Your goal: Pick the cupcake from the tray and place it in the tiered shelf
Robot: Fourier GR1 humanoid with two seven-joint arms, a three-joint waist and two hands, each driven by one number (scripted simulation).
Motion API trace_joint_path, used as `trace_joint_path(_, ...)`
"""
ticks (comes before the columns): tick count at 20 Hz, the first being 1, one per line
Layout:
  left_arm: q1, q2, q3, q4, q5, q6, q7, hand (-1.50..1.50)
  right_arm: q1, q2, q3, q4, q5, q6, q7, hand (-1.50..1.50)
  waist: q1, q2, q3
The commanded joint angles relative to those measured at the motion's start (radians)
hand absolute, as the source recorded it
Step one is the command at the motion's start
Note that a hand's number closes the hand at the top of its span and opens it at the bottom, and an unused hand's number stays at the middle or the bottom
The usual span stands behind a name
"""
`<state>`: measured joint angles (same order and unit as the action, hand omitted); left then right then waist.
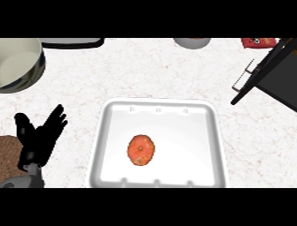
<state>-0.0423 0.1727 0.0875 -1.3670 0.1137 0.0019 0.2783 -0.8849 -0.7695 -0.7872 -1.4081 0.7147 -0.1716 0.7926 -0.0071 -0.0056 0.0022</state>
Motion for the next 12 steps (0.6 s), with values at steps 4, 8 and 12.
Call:
trace_joint_path(4, 0.009, -0.013, 0.007, 0.04, -0.002, 0.001, -0.015, 0.0, 0.167, -0.066, -0.208, -0.164, -0.112, 0.054, 0.07, -1.5, -0.013, 0.001, -0.002)
trace_joint_path(8, 0.028, -0.03, -0.019, -0.041, -0.014, 0.026, 0.042, 0.0, 0.253, -0.133, -0.347, -0.127, -0.257, 0.145, -0.001, -1.5, -0.007, 0.001, -0.001)
trace_joint_path(12, 0.052, 0.014, 0.011, -0.027, 0.009, -0.032, 0.017, 0.0, 0.344, -0.164, -0.474, -0.186, -0.352, 0.258, 0.011, -1.5, -0.006, 0.001, -0.002)
